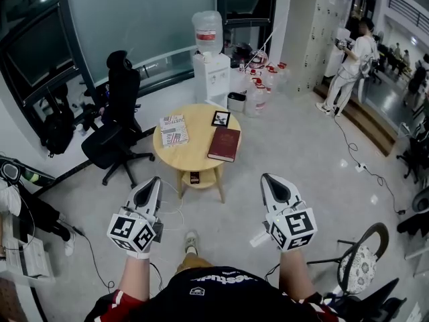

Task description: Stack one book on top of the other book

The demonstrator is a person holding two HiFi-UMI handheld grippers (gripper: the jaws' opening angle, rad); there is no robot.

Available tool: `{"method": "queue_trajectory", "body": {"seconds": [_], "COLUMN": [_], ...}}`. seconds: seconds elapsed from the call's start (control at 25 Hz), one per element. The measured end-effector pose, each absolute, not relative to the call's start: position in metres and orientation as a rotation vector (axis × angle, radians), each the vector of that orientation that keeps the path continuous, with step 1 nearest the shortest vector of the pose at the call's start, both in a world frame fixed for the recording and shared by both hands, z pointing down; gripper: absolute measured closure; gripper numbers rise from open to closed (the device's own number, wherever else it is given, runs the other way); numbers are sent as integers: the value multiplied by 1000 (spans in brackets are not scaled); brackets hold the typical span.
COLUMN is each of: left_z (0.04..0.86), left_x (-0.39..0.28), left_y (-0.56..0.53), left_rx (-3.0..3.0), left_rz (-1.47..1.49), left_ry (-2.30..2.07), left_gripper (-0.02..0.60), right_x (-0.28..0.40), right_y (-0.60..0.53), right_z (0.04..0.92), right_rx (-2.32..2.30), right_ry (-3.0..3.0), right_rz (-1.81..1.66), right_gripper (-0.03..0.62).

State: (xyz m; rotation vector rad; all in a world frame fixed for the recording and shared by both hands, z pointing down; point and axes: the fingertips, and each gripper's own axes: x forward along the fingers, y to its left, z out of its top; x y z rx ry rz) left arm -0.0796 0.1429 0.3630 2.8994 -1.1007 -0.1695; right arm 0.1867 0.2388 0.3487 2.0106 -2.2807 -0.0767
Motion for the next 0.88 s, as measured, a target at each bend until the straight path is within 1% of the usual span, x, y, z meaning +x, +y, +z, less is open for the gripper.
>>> {"method": "queue_trajectory", "body": {"seconds": [0.44, 0.88], "left_z": [372, 357], "left_x": [-69, -38], "left_y": [105, 14], "left_rx": [2875, 2932], "left_rz": [-154, -151], "left_ry": [-1070, -946], "left_gripper": [566, 566], "right_x": [195, 214], "right_y": [204, 133], "right_z": [341, 326], "right_rx": [2059, 2175], "right_ry": [-2246, -2186], "right_rz": [-142, -88], "right_gripper": [568, 566]}}
